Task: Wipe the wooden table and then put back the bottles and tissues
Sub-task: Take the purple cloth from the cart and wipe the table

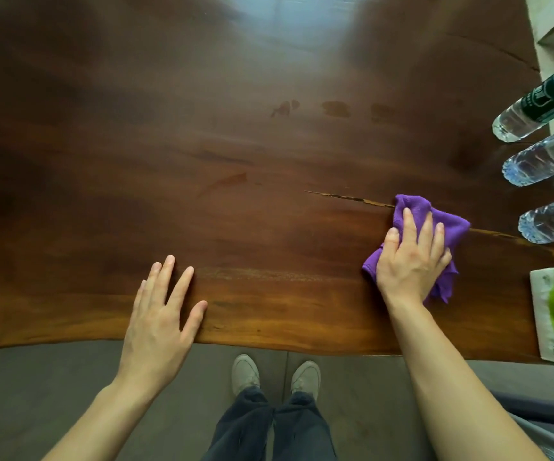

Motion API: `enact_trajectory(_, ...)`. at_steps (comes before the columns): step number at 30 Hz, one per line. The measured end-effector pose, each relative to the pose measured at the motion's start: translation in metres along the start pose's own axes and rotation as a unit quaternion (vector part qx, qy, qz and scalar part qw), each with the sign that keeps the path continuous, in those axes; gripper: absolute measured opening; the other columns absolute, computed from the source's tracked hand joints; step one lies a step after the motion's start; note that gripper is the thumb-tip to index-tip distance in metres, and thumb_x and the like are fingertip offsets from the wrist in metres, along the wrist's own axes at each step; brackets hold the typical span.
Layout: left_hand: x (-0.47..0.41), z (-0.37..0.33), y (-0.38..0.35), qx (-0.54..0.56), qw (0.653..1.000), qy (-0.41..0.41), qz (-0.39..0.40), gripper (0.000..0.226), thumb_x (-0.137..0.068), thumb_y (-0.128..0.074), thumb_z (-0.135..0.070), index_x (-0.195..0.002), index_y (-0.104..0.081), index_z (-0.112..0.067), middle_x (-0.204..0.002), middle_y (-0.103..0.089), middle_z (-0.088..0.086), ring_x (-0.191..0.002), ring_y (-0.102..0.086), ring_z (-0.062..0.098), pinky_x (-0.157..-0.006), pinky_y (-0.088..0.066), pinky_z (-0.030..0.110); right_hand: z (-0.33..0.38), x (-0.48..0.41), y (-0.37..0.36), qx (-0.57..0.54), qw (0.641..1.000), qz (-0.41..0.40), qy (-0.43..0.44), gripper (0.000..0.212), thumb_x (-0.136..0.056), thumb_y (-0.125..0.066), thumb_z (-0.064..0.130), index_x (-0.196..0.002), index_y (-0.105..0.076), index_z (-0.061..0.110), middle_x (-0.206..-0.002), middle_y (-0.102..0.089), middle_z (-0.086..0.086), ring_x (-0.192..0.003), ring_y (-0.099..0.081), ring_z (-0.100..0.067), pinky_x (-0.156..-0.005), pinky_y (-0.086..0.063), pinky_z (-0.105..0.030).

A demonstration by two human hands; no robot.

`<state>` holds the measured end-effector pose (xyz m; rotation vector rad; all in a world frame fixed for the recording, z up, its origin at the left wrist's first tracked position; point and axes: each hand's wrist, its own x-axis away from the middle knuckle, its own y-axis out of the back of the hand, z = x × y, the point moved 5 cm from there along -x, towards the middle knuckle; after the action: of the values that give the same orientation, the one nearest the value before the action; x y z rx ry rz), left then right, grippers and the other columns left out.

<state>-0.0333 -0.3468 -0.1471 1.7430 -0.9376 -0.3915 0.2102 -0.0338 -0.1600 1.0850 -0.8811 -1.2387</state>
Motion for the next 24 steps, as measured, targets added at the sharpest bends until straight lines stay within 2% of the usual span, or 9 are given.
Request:
enact_trajectory(9,0.000,0.002,-0.002,-0.004,1.000,-0.001,-0.002,0.063,-0.098,-0.046,-0.046,-0.154,-0.034,-0.020,-0.167,-0.017,0.004,-0.154,-0.005,0.018,-0.123,-0.010,0.040,0.142,-0.001,-0.043,-0.002,0.981,0.078,0.179,0.050,-0.105,-0.036,0.039,-0.155,-0.035,0.031,-0.168,-0.022,-0.004,-0.155,-0.013,-0.028,-0.120,-0.011,-0.057)
enact_trajectory(13,0.001,0.001,-0.003,-0.003,1.000,-0.002,-0.002,0.063,-0.098,-0.049,-0.045,-0.154,-0.035,-0.020,-0.167,-0.017,0.004,-0.155,-0.005,0.018,-0.124,-0.010,0.040,0.202,0.023,-0.057,-0.010,0.955,0.102,0.278,0.049,-0.104,-0.039,0.038,-0.153,-0.039,0.032,-0.166,-0.027,-0.002,-0.155,-0.018,-0.027,-0.120,-0.014,-0.055)
enact_trajectory(17,0.001,0.002,-0.004,-0.002,1.000,0.006,-0.005,0.068,-0.098,-0.052,-0.044,-0.155,-0.031,-0.015,-0.166,-0.018,0.002,-0.154,-0.006,0.016,-0.124,-0.011,0.038,0.252,0.059,-0.069,-0.035,0.912,0.134,0.386,0.048,-0.104,-0.038,0.038,-0.151,-0.043,0.029,-0.165,-0.030,-0.004,-0.154,-0.020,-0.029,-0.122,-0.013,-0.054)
enact_trajectory(20,0.000,0.004,-0.004,-0.004,1.000,0.013,-0.003,0.074,-0.097,-0.052,-0.045,-0.157,-0.024,-0.011,-0.166,-0.018,0.002,-0.154,-0.007,0.014,-0.124,-0.012,0.037,0.264,0.089,-0.074,-0.030,0.880,0.159,0.447,0.048,-0.105,-0.036,0.038,-0.151,-0.042,0.029,-0.165,-0.029,-0.001,-0.154,-0.019,-0.028,-0.123,-0.010,-0.054)
enact_trajectory(24,0.000,0.006,-0.006,0.002,1.000,0.018,0.009,0.075,-0.097,-0.051,-0.042,-0.158,-0.020,-0.011,-0.167,-0.013,0.002,-0.154,-0.005,0.012,-0.123,-0.010,0.035,0.239,0.121,-0.062,-0.039,0.867,0.164,0.469,0.046,-0.105,-0.038,0.035,-0.150,-0.044,0.027,-0.163,-0.035,-0.002,-0.153,-0.023,-0.029,-0.122,-0.015,-0.056)
